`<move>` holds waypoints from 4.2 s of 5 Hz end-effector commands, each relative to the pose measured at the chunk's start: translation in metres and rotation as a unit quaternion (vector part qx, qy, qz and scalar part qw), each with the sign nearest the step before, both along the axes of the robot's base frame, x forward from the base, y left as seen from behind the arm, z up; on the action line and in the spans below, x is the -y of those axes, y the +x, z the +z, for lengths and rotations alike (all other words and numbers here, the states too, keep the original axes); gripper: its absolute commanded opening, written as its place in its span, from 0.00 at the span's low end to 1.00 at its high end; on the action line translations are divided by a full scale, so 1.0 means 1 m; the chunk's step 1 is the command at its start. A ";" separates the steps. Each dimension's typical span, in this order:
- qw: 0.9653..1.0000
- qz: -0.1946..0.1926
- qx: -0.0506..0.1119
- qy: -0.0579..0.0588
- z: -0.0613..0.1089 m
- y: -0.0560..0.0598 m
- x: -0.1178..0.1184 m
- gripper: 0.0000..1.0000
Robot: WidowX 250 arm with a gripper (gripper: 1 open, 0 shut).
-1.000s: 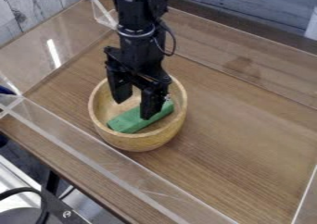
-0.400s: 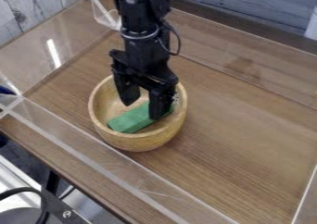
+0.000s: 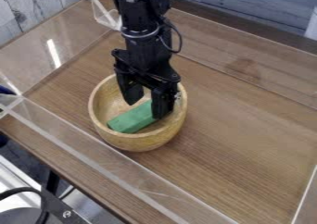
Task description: Remove the green block from inside the brown bowl and put it on the table
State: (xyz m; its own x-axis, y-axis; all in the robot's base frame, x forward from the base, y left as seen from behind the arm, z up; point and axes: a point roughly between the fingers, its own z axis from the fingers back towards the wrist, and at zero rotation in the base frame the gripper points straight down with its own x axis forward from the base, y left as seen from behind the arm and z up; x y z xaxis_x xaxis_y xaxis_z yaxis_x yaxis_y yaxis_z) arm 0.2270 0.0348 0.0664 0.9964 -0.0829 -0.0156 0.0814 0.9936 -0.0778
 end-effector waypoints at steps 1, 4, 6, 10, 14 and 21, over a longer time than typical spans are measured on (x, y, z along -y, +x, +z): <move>0.999 0.007 0.032 0.004 0.014 0.006 -0.004 1.00; 0.999 0.012 0.032 0.003 0.012 0.005 -0.005 1.00; 1.000 0.014 0.026 0.005 0.005 0.006 -0.005 1.00; 1.000 0.013 0.012 0.016 0.002 0.003 -0.006 1.00; 0.999 0.024 0.001 0.026 -0.005 0.003 -0.011 1.00; 0.999 0.032 0.007 0.028 -0.004 0.012 -0.017 1.00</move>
